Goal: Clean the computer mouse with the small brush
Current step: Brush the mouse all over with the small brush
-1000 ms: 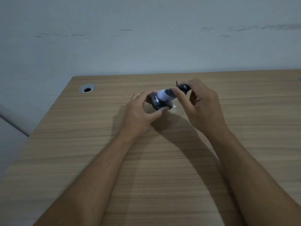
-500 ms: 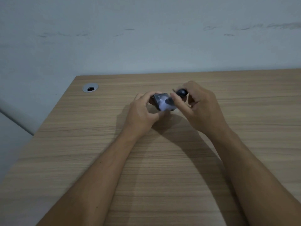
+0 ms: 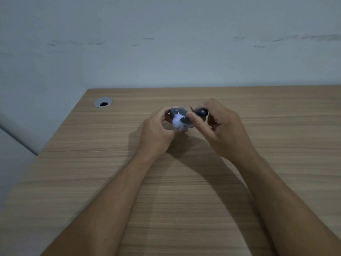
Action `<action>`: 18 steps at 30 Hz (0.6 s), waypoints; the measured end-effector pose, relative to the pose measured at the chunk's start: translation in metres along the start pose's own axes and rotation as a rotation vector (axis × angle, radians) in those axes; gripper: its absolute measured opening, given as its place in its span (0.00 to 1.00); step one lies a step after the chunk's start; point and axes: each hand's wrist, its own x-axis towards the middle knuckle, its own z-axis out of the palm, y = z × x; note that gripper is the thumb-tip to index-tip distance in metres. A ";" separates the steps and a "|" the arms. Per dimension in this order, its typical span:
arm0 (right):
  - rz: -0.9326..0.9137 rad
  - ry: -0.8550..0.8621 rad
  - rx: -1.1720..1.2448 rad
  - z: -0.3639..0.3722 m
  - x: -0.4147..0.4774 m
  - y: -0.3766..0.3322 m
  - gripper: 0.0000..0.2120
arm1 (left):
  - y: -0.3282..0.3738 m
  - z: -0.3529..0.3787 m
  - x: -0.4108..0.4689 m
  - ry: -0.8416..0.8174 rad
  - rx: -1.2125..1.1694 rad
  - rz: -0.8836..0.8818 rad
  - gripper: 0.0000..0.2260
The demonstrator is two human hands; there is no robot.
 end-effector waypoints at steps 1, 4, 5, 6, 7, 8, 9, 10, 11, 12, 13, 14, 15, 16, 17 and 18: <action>0.042 0.044 -0.021 -0.001 0.002 0.003 0.09 | 0.001 0.001 0.000 -0.013 0.010 0.014 0.23; 0.109 0.118 -0.039 -0.001 0.000 0.003 0.09 | 0.006 -0.001 -0.004 -0.037 0.062 0.051 0.25; 0.071 0.089 -0.020 0.001 -0.001 -0.001 0.09 | 0.007 -0.001 -0.005 -0.044 0.065 0.067 0.25; 0.015 0.047 -0.005 0.005 -0.003 -0.005 0.10 | 0.007 -0.002 -0.004 -0.055 0.052 0.076 0.25; -0.030 0.008 0.000 0.007 -0.004 -0.006 0.11 | 0.007 -0.002 -0.004 -0.065 0.036 0.085 0.25; -0.039 -0.014 -0.007 0.009 -0.004 -0.005 0.12 | 0.008 -0.002 -0.004 -0.075 0.034 0.099 0.26; -0.009 -0.007 -0.022 0.008 -0.002 -0.002 0.12 | 0.010 -0.002 -0.004 -0.079 0.045 0.118 0.27; 0.046 0.030 -0.036 0.006 -0.001 0.001 0.12 | 0.011 -0.002 -0.004 -0.080 0.060 0.135 0.28; 0.105 0.085 -0.044 0.004 -0.001 0.003 0.12 | 0.011 -0.002 -0.005 -0.082 0.068 0.147 0.28; 0.157 0.138 -0.047 0.002 -0.001 0.004 0.11 | 0.011 -0.002 -0.004 -0.083 0.069 0.159 0.29; 0.190 0.172 -0.044 0.001 -0.001 0.004 0.11 | 0.010 -0.002 -0.004 -0.088 0.073 0.170 0.29; 0.188 0.182 -0.031 0.002 0.000 0.001 0.11 | 0.009 -0.002 -0.004 -0.095 0.087 0.179 0.30; 0.149 0.167 -0.010 0.003 0.001 -0.003 0.13 | 0.008 -0.001 -0.005 -0.100 0.105 0.187 0.31; 0.089 0.133 0.014 0.005 0.001 -0.006 0.14 | 0.008 0.000 -0.006 -0.101 0.116 0.195 0.31; 0.028 0.100 0.030 0.006 0.001 -0.008 0.16 | 0.008 0.001 -0.006 -0.101 0.119 0.200 0.31; -0.003 0.086 0.035 0.005 0.002 -0.007 0.17 | 0.007 0.002 -0.007 -0.101 0.123 0.201 0.30</action>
